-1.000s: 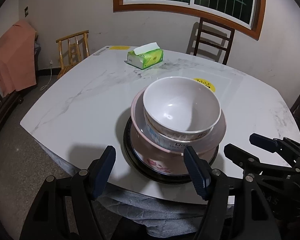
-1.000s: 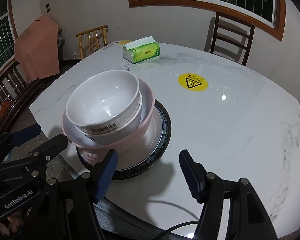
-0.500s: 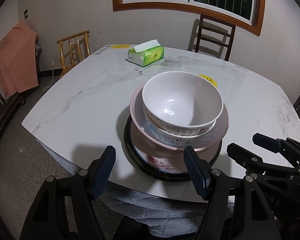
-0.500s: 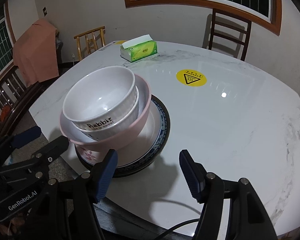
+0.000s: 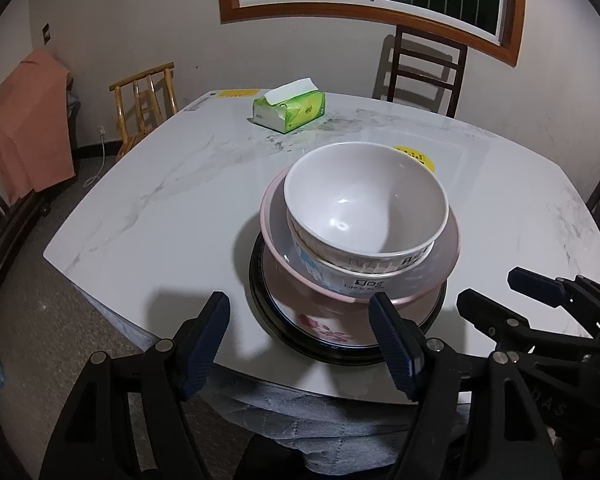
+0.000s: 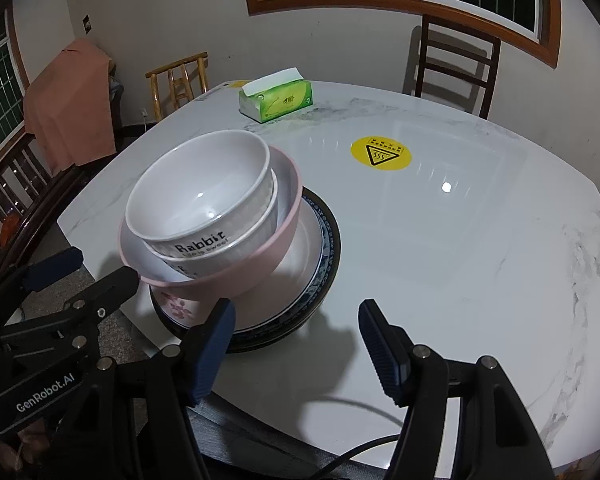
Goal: Organize plates and bowls
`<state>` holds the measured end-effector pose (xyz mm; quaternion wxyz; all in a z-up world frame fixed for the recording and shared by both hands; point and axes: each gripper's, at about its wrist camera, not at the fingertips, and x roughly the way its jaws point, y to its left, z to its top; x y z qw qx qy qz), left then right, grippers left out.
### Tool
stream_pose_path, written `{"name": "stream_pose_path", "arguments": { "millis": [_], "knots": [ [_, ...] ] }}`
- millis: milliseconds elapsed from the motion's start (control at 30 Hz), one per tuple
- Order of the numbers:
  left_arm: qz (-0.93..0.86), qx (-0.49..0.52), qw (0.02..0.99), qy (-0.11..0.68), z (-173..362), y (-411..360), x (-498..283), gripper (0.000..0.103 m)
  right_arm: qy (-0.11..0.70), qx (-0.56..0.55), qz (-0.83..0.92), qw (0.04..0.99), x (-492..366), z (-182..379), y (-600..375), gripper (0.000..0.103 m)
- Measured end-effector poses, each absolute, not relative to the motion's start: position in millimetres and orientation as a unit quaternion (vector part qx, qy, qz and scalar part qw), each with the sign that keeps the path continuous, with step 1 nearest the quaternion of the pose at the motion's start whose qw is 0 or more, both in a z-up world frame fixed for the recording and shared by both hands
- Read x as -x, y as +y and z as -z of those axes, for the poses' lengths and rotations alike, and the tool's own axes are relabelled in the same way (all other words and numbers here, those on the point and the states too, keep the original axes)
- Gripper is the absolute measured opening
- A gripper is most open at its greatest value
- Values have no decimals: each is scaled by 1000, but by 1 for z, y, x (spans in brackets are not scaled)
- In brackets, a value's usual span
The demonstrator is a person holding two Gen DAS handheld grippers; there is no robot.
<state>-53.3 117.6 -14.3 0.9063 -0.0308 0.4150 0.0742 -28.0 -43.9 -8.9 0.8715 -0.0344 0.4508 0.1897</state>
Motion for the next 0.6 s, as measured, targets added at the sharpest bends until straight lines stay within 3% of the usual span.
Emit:
{"name": "stream_pose_path", "arguments": {
  "millis": [600],
  "knots": [
    [-67,27,902,426,21,116,49,72,462,33,-182,868,30,13,-44,66]
  ]
}}
